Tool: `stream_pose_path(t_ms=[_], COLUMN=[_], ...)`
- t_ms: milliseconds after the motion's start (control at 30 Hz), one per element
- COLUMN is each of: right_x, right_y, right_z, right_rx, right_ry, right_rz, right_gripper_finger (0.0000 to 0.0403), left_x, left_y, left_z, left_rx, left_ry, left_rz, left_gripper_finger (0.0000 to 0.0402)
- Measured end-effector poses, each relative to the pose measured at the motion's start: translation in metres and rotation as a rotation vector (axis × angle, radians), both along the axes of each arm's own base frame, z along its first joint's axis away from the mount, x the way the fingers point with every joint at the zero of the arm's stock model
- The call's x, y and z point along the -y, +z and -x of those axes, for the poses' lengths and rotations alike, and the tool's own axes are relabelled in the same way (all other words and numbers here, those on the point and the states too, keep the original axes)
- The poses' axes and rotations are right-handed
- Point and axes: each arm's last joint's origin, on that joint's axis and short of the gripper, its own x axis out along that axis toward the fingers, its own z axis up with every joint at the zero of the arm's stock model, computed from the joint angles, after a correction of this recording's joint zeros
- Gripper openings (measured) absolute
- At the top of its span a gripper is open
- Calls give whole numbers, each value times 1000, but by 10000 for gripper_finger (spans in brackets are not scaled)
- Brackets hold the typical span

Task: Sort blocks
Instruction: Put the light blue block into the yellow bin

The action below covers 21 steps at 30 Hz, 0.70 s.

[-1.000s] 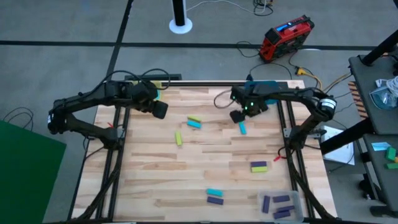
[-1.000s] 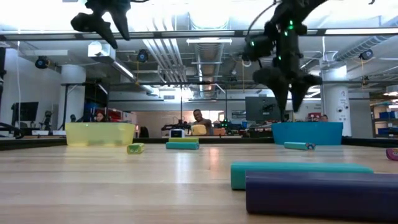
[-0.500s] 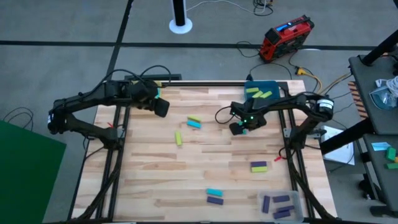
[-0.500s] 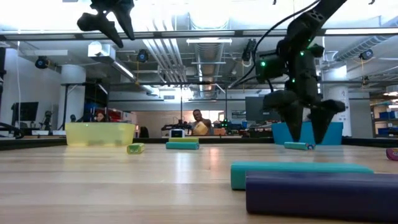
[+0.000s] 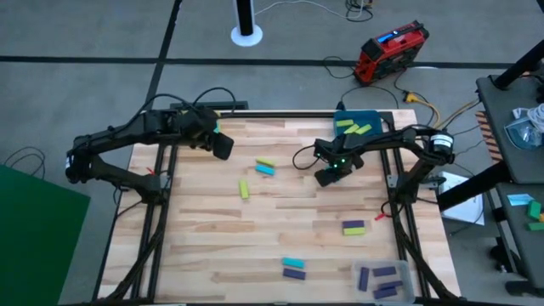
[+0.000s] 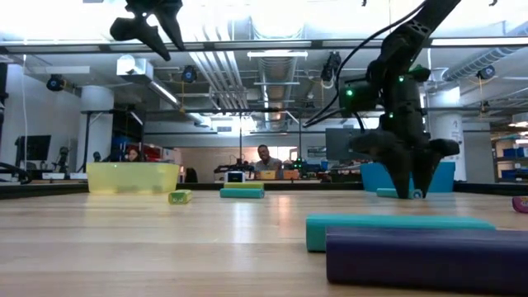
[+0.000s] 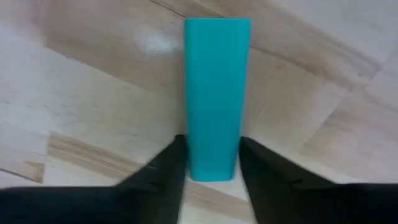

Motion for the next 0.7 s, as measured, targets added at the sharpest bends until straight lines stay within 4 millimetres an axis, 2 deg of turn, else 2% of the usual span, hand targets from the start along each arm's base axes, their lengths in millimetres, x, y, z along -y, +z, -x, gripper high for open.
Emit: stream_pose_path(t_ms=[100,200,267,367,500,600,700], right_x=[0,-1,-2,-5,-14,-22,-35], right_y=[-6,-2,13,49,129,173,217], right_z=[0,0,-1,0,-6,-9,-12], right_rx=[-21,4,48,146,622,854,1043], right_ry=[95,161,185,252,410,463,599], right_rz=[-22,-17,3,-22,-137,-211,-267], right_gripper_finger=[87,91,91,91,91,91,91], left_x=[-1,-1,2,8,22,36,47], left_y=[1,3,4,8,14,17,20], left_z=[-3,-9,-12,-18,-27,-39,-52], left_rx=[14,22,12,26,97,192,270], left_ry=[-14,-107,-213,-391,-694,-909,-1001], left_rz=[-14,-76,-121,-188,-258,-294,-368], left_gripper_finger=[170,170,170,170,170,170,170])
